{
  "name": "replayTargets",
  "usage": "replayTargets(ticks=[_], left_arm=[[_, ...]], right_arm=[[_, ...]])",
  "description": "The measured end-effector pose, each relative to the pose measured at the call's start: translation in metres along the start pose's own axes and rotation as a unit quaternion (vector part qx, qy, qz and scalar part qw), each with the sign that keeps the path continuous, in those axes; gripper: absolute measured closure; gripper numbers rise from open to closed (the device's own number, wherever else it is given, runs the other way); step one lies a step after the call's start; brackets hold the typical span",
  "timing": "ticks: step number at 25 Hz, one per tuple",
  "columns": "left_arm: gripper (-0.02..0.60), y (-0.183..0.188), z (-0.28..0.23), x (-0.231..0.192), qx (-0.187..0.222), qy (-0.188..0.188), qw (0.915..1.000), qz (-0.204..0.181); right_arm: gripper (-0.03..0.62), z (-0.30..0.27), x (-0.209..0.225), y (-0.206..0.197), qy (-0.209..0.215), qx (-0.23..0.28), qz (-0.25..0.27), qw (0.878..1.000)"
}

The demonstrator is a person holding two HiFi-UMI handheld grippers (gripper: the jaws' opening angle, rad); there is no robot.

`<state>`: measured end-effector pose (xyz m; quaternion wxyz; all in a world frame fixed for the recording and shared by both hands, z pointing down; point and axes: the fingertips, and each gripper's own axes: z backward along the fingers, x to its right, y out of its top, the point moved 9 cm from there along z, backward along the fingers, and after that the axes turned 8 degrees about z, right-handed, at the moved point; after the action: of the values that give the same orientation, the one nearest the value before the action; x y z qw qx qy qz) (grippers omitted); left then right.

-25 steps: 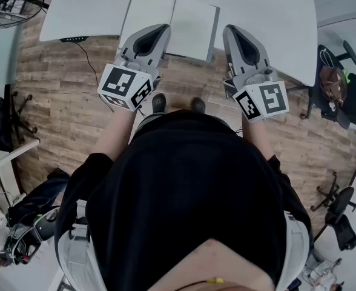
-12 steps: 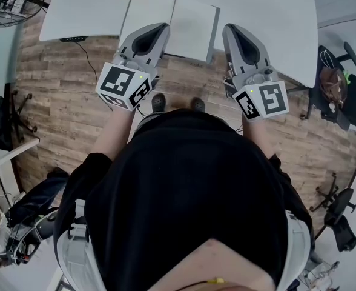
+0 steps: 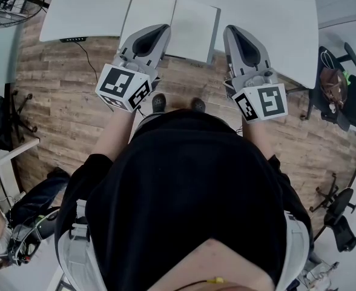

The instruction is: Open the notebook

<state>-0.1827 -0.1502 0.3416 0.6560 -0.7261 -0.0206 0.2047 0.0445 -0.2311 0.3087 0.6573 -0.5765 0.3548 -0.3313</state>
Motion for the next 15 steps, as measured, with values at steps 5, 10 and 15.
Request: replayTargets(ticks=[5, 10, 15], left_arm=[[0.569, -0.0005, 0.0006, -0.0017, 0.0, 0.0, 1.0, 0.004], [0.569, 0.0004, 0.0007, -0.0009, 0.001, -0.001, 1.0, 0.005], [0.569, 0.001, -0.0003, -0.0011, 0.002, -0.002, 1.0, 0.009]], right_arm=[[0.591, -0.0006, -0.0003, 0.0004, -0.001, 0.001, 0.002, 1.0], [0.591, -0.0006, -0.0007, 0.0009, 0.002, 0.0, 0.005, 1.0], [0.591, -0.001, 0.0003, 0.0013, 0.002, 0.0, 0.006, 1.0]])
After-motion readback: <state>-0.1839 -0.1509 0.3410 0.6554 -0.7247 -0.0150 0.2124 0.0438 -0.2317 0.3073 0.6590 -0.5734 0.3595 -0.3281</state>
